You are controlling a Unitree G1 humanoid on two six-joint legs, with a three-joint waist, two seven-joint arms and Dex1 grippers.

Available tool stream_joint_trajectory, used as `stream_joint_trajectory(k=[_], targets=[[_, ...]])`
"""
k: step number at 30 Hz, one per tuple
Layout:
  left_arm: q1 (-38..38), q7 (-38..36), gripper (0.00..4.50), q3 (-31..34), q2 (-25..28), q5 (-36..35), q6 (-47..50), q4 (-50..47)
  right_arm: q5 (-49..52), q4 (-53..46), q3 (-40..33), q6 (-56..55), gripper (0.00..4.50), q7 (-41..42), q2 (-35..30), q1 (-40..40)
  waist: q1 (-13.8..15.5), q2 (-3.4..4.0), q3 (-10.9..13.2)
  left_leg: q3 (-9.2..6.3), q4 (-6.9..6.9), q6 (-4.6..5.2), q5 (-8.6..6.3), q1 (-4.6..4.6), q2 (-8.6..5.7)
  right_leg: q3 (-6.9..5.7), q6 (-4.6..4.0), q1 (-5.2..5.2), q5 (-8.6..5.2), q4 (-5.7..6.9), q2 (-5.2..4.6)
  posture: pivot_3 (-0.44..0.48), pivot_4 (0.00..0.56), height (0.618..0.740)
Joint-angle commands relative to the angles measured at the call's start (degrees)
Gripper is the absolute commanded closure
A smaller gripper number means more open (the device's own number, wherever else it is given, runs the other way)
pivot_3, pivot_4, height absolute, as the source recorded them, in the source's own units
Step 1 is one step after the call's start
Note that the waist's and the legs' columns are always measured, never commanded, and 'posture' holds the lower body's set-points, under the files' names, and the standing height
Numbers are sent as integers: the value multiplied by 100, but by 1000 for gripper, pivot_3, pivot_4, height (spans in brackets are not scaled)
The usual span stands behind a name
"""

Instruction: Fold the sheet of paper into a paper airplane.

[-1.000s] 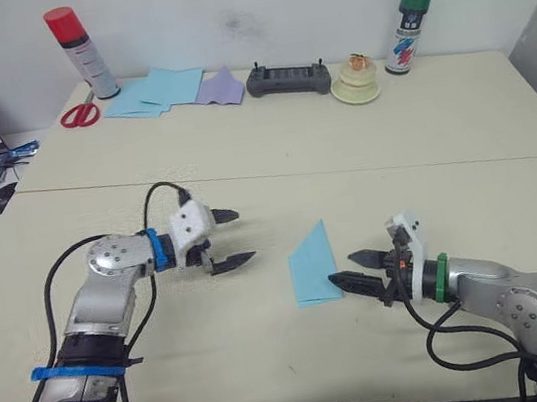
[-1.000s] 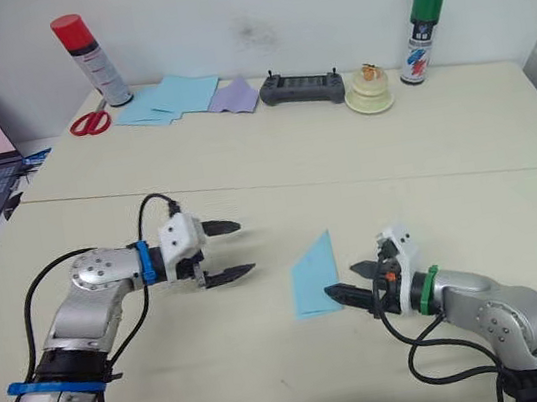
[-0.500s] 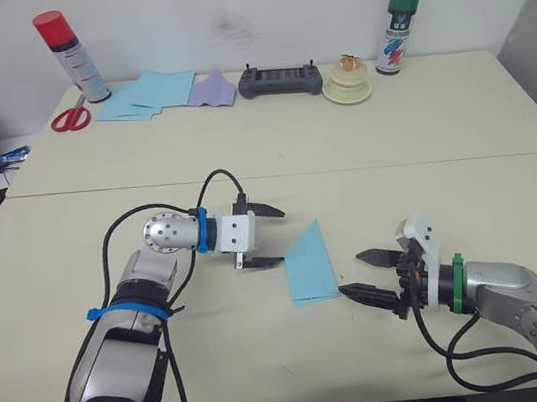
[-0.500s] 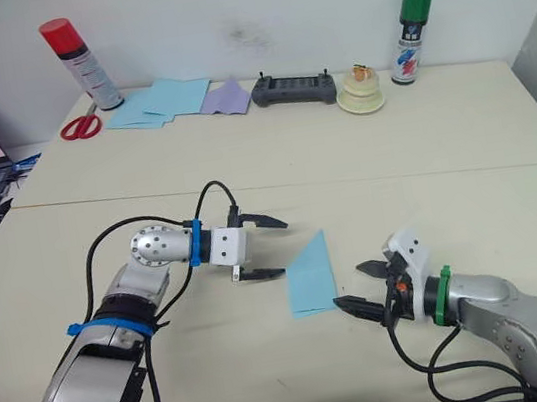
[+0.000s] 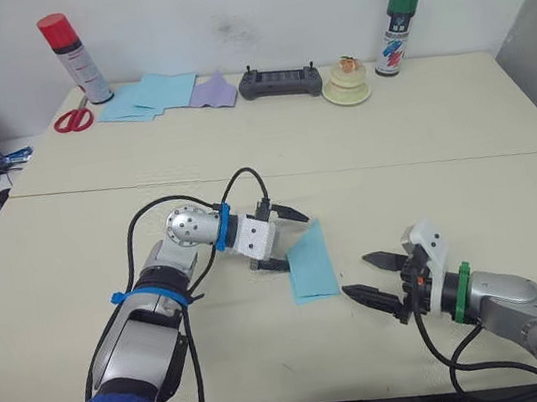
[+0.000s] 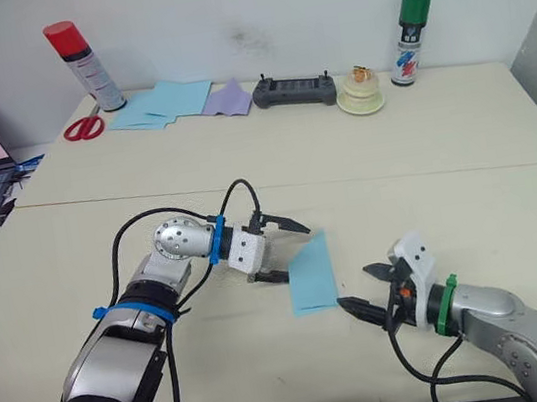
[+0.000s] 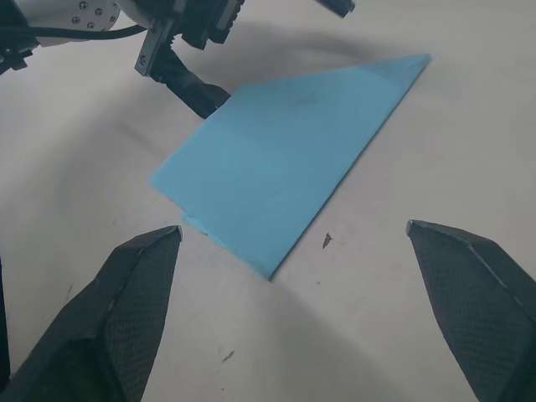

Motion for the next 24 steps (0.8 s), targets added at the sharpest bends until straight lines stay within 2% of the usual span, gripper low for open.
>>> stream_joint_trajectory(k=[1,8,10,11,15,18,21,24], targets=[[-167,38,1267,-106,-50,105,-441,121,-37,-29,-214,-189,0,123,-166,46,-4,0,0,1,13,0,0,0,0,1,1,0,-1,6,6,0,150,740],[-233,207,3606,-195,-56,279,-596,167,-499,-10,22,-839,0,291,-348,-73,-8,0,0,0,50,1,0,-4,10,1,5,3,-2,20,31,0,150,740],[-206,295,4282,-153,55,305,-291,-100,-614,135,1,-1138,0,261,-172,-127,-12,0,0,1,53,1,0,-3,11,3,5,3,-1,21,34,0,150,740],[-180,322,4474,-123,142,317,-74,-290,-647,196,-4,-1235,0,291,-123,-140,-14,0,0,2,54,1,0,-3,12,4,5,3,-1,22,36,0,150,740],[185,328,4474,-11,656,293,1252,-1558,-855,318,138,-1482,0,413,-90,-137,-36,1,-1,-2,53,1,0,-3,16,8,-3,3,4,23,37,0,150,740],[699,217,4474,77,1229,310,2586,-3168,-987,415,290,-1688,0,516,-34,-155,-97,3,-1,-14,50,1,0,4,21,13,-26,3,17,26,36,0,150,740],[998,-67,4474,236,1923,522,4636,-4914,-1187,618,445,-1955,0,658,-31,-189,-122,4,1,-28,51,0,0,0,26,14,-27,3,16,26,35,0,150,740],[1233,-392,4474,218,2481,661,6156,-6101,-1336,788,626,-2155,0,749,61,-240,-130,9,0,-34,51,0,1,0,23,13,-28,4,15,28,36,0,150,740]])
